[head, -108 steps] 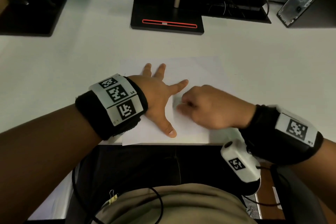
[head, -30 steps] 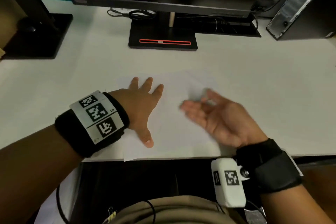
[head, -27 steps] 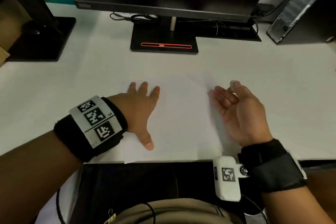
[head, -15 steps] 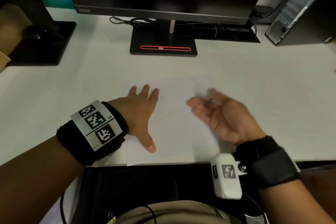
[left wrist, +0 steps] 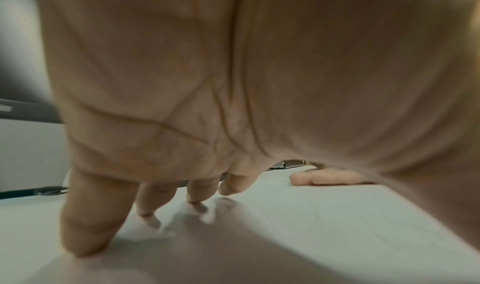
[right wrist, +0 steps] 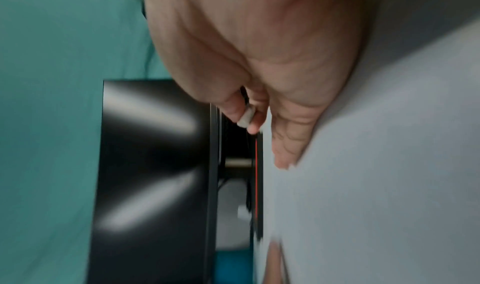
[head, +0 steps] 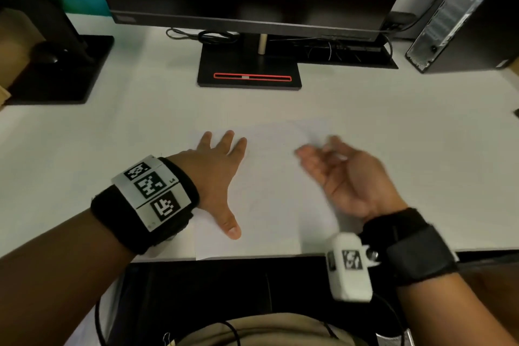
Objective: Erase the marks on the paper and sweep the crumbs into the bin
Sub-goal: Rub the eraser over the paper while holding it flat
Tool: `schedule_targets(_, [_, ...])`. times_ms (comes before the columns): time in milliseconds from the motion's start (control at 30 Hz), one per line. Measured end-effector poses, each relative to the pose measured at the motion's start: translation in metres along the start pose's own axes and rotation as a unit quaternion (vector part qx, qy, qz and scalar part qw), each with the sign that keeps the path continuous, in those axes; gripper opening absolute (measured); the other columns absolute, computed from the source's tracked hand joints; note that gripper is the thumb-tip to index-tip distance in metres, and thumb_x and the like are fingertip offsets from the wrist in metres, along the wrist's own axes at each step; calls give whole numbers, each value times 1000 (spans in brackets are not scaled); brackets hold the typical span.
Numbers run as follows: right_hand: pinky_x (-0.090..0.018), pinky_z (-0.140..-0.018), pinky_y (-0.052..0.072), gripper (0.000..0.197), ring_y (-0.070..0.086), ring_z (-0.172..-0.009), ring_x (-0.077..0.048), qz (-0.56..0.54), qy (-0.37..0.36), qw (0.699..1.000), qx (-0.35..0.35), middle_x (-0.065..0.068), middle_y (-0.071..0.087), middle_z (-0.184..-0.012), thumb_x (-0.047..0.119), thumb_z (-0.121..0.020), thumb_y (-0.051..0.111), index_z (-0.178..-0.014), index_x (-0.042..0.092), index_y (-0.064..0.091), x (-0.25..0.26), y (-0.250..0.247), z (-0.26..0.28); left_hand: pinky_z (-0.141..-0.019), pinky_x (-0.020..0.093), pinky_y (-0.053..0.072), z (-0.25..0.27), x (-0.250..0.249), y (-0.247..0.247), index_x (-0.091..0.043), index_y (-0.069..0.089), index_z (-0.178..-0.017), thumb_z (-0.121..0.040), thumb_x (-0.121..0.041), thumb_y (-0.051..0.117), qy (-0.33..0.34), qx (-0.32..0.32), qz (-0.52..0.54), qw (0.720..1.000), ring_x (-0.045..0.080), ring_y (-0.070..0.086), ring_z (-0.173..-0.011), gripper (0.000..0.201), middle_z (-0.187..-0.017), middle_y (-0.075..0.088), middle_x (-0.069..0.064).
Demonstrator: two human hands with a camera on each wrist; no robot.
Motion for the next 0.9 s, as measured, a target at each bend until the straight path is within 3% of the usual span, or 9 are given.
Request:
schedule_targets(100, [-33,-76,63,30,69,-94,-31,-59,-141,983,-100,-19,65,-100,21,-106,48,-80,10,56,54,-35,-6,-121,58,13,1,-2,0,-24,-35,-149,-46,-71,87,3,-1,1,1000,35,-30,-146,166,-157,-40,0])
schedule_targets(167, [-35,-86,61,20,70,-100,-33,-77,-153,983,-66,-20,65,-108,21,-104,50,-86,11,54,58,-25,4,-121,58,14,1,-2,-2,-20,-34,-149,-47,-71,87,0,-2,-4,1000,36,-29,-146,167,-157,-40,1])
schedule_targets(267, [-40,-93,59,24,72,-101,-36,23,-41,996,72,-26,69,-106,20,-104,50,-84,10,57,6,31,24,-120,57,17,0,-2,-1,-15,-32,-151,-46,-73,86,-4,3,-3,1000,37,-29,-146,167,-157,-39,1])
schedule_targets(333, [-45,-96,57,24,72,-106,-40,148,76,977,131,-30,70,-111,21,-104,51,-88,5,59,-42,56,32,-120,56,20,-1,-1,0,-14,-32,-150,-45,-75,84,-5,1,-3,1000,36,-29,-146,168,-157,-40,-1])
schedule_targets(433, [-42,-95,58,32,72,-108,-36,165,146,969,114,-28,70,-118,24,-106,48,-108,-5,61,-52,57,16,-121,53,19,4,1,3,-13,-32,-150,-49,-78,81,0,-3,1,1000,35,-30,-146,165,-156,-41,-1])
schedule_targets(600, [-40,-98,54,29,70,-97,-31,31,-98,991,-81,-19,63,-109,21,-107,47,-82,9,53,38,14,-21,-122,53,16,9,7,6,-6,-29,-150,-50,-83,76,-7,-11,3,1000,38,-29,-146,165,-156,-40,10])
schedule_targets(667, [-41,-96,56,28,71,-98,-31,11,-117,991,-65,-19,64,-109,22,-106,49,-81,10,53,42,17,-12,-122,52,15,7,9,6,-4,-29,-150,-49,-83,76,-13,-18,2,1000,38,-29,-146,167,-156,-40,15])
schedule_targets(800, [-41,-93,59,22,70,-107,-39,111,41,987,112,-28,67,-117,21,-106,49,-90,6,55,-21,67,13,-123,51,13,7,9,6,-2,-30,-149,-47,-84,75,-22,-16,5,1000,38,-28,-146,168,-156,-39,18])
schedule_targets(900, [-46,-100,55,30,70,-111,-40,190,153,957,160,-33,67,-123,25,-107,48,-105,-2,60,-55,76,9,-123,51,13,7,10,6,-3,-30,-149,-45,-87,74,-19,-23,0,1000,37,-28,-146,169,-156,-38,17])
Point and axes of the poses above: each hand's wrist, its own z-axis away from the middle knuckle, its own y-axis out of the palm, x = y × z, the point moved 6 cm from there along -z, towards the middle knuckle
